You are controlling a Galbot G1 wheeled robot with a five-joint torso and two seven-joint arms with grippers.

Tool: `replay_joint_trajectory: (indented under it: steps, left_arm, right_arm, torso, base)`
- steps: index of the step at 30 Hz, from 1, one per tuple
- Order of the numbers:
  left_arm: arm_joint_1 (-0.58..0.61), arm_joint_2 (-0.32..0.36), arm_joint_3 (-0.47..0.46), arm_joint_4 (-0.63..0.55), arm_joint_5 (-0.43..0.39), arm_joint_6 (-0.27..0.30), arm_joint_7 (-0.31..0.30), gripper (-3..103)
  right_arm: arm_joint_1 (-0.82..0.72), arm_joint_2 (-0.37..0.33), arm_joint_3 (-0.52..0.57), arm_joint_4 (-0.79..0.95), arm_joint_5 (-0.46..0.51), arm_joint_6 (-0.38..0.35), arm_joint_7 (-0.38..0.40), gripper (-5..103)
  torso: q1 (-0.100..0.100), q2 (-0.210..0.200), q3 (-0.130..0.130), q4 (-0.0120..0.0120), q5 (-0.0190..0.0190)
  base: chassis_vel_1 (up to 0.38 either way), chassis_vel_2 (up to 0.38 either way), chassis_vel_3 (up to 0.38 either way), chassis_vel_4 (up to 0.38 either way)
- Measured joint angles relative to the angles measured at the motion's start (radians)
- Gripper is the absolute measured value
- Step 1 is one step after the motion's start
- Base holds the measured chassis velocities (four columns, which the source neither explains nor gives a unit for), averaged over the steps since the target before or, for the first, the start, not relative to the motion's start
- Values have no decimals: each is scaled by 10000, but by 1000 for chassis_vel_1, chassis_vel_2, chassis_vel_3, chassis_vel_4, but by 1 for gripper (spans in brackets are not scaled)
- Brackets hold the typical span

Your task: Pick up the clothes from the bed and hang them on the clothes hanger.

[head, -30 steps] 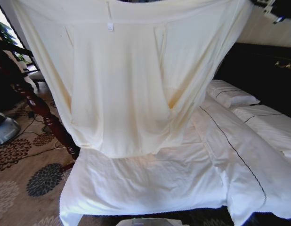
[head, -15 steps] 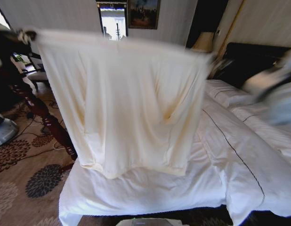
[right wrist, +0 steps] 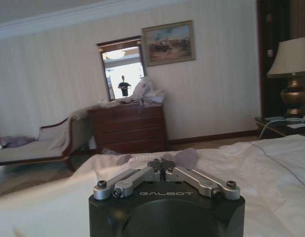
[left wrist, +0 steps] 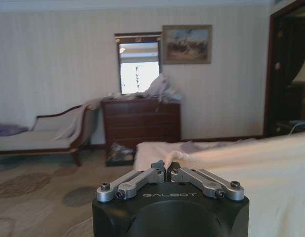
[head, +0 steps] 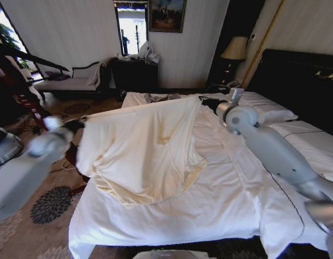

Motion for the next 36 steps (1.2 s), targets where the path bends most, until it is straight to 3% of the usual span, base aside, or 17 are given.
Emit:
replay_joint_trajectory:
  steps: [1, 4, 6, 8, 11, 13, 19, 20, 21, 23, 26, 27, 30, 31, 32, 33, 36]
  left_arm:
    - [-784, -523, 453, 703, 84, -79, 66, 1]
    - [-2943, -1969, 1855, 2607, 163, -328, 478, 1]
    - [-3344, -2240, 2100, 2998, 175, -385, 627, 1]
    - [-4904, -3266, 2936, 4820, 214, -641, 1092, 1]
    - [-5946, -3804, 3243, 6112, 151, -788, 1340, 1]
    - [-6792, -4116, 3331, 6845, -6, -852, 1467, 1]
    - [-7169, -3797, 3127, 5984, -326, -632, 1055, 1]
    - [-6953, -3484, 3017, 5111, -432, -418, 670, 1]
    - [-6634, -3120, 2939, 4169, -522, -210, 347, 1]
    - [-6318, -2699, 2862, 3308, -664, 12, 60, 1]
    - [-4971, -775, 2186, -64, -1339, 887, -900, 1]
    - [-4971, -775, 2186, -64, -1339, 887, -900, 1]
    - [-3117, 1425, 497, -3037, -2277, 1570, -1583, 1]
    - [-2367, 2028, -123, -3938, -2570, 1675, -1723, 1]
    - [-2367, 2028, -123, -3938, -2570, 1675, -1723, 1]
    - [-1504, 2757, -779, -4862, -2884, 1693, -1857, 1]
    - [-325, 3905, -1567, -6585, -3616, 1510, -2104, 1]
  right_arm:
    - [354, 267, -176, -564, -115, 124, -108, 0]
    - [1450, 1082, -802, -2462, -489, 564, -604, 0]
    - [1667, 1246, -902, -2898, -569, 645, -715, 0]
    - [2634, 2243, -1232, -4723, -800, 996, -1104, 0]
    - [3393, 3050, -1410, -5890, -842, 1258, -1321, 0]
    - [4053, 3686, -1497, -6695, -883, 1489, -1432, 0]
    - [4560, 3631, -1422, -6333, -562, 1479, -1216, 0]
    - [4355, 3039, -1344, -5441, -305, 1319, -944, 0]
    - [4059, 2398, -1191, -4548, -77, 1100, -600, 0]
    - [3800, 1865, -1052, -3633, 227, 855, -262, 0]
    - [2861, 388, -567, -414, 1404, 8, 885, 0]
    - [2861, 388, -567, -414, 1404, 8, 885, 0]
    - [1632, -1214, 485, 2842, 2997, -747, 1958, 0]
    - [1093, -1789, 944, 3757, 3369, -897, 2133, 0]
    - [1093, -1789, 944, 3757, 3369, -897, 2133, 0]
    - [364, -2511, 1634, 4706, 3680, -1046, 2271, 0]
    - [-1714, -4575, 3503, 6941, 4152, -1108, 2281, 0]
  torso:
    - [-2, 1, -2, 18, 1]
    - [-6, 2, -4, 21, -12]
    - [-7, 3, -6, 21, -10]
    - [-5, 1, -3, -4, -1]
    - [-2, 1, -2, -8, 4]
    - [-2, 1, -3, 12, -6]
    - [-12, 6, -10, 37, -26]
    - [-15, 10, -14, 34, -13]
    - [-16, 10, -12, 10, -11]
    - [-13, 8, -9, -4, -5]
    - [-5, 6, -7, -20, 3]
    - [-5, 6, -7, -20, 3]
    - [-7, 7, -9, 30, -28]
    - [-13, 8, -12, 37, -30]
    - [-13, 8, -12, 37, -30]
    - [-17, 9, -13, 46, -32]
    - [-24, 12, -18, 8, -6]
  base:
    - [0, 0, 0, 0]
    - [0, 0, 0, 0]
    - [0, 0, 0, 0]
    - [0, 0, 0, 0]
    - [-34, -14, 0, -10]
    - [0, 0, 0, 0]
    - [0, 0, 0, 0]
    - [0, 0, 0, 0]
    - [0, 0, 0, 0]
    - [0, 0, 0, 0]
    - [-58, -28, -17, -40]
    - [-71, -34, 12, -17]
    - [0, 0, 0, 0]
    - [46, 81, 57, 30]
    - [46, 81, 57, 30]
    - [71, 81, -18, 37]
    - [34, 26, -12, 25]
